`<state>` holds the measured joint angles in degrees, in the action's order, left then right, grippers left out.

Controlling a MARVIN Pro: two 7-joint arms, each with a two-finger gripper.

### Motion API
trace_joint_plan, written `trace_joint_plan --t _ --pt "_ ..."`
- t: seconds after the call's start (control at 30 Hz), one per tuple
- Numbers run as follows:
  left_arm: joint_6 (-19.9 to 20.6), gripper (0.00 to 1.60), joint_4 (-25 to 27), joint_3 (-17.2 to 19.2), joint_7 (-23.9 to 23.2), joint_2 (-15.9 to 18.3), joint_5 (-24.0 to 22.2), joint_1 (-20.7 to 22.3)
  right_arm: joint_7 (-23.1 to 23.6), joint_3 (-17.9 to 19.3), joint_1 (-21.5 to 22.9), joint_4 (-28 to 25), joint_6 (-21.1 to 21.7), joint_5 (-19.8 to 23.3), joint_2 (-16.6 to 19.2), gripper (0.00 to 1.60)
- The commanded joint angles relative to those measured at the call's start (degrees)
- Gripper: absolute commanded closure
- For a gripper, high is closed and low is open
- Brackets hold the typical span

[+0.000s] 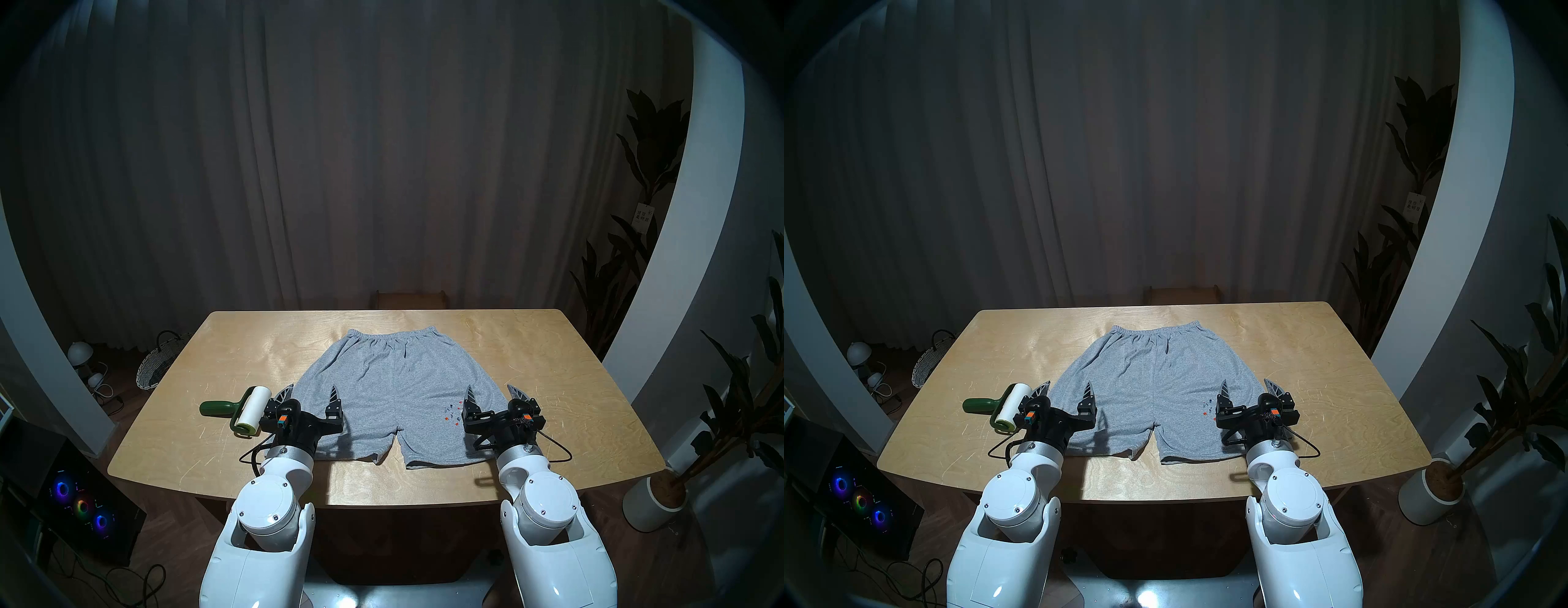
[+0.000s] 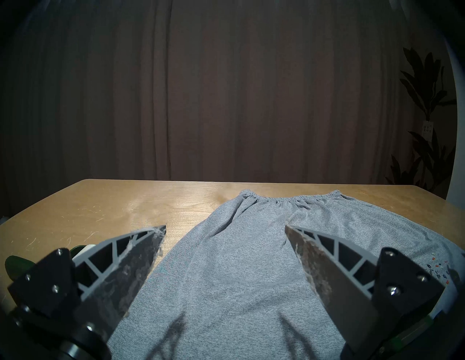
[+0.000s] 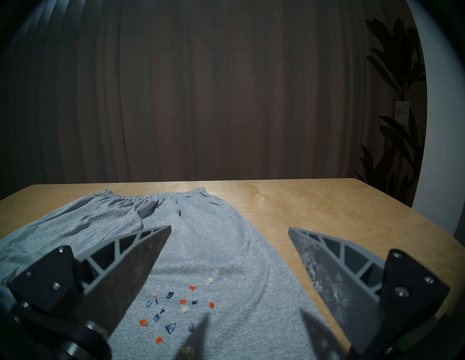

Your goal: Remove lint and debris from pants with a lint roller

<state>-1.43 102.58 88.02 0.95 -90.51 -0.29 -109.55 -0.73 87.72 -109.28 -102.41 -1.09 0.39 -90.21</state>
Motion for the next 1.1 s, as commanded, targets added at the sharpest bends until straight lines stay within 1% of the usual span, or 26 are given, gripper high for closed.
trace_joint_plan --t 0.0,0.7,0.77,0.83,0.87,0.97,1.0,1.03,1.07 --pt "-0.09 0.0 1.09 -0.02 -0.03 0.01 0.0 0.19 -0.04 0.05 0.12 -1.21 -0.17 0.0 -0.01 0.0" --pt "-0.1 0.0 1.09 -0.01 -0.04 0.0 0.01 0.19 -0.04 0.05 0.12 -1.21 -0.17 0.0 -0.01 0.0" --pt "-0.17 0.0 1.64 0.43 -0.62 -0.17 -1.28 -0.25 -0.04 0.05 0.12 -1.2 -0.17 0.0 -0.01 0.0" --pt "-0.41 0.0 2.16 0.54 -0.33 -0.14 -1.06 -0.66 -0.04 0.05 0.12 -1.2 -0.17 0.0 -0.01 0.0" --pt "-1.24 0.0 2.77 1.0 -0.71 -0.4 -2.33 -1.35 -0.04 0.05 0.13 -1.19 -0.18 0.0 -0.01 0.0" --pt "-0.75 0.0 4.06 1.69 -1.45 -1.07 -4.7 -2.22 0.96 0.31 0.22 -1.08 -0.23 1.14 0.19 0.0" --pt "0.07 0.0 4.87 1.8 -0.79 -1.32 -5.75 -2.53 1.04 0.39 0.21 -1.14 -0.15 1.3 0.15 0.0" --pt "-0.29 0.0 5.44 2.28 -1.91 -1.46 -7.15 -2.86 1.06 0.4 0.24 -1.13 -0.26 1.28 0.17 0.0" --pt "-0.02 0.0 6.27 2.45 -1.58 -1.58 -7.25 -3.23 1.65 0.51 0.33 -1.08 -0.16 2.11 0.11 0.0"
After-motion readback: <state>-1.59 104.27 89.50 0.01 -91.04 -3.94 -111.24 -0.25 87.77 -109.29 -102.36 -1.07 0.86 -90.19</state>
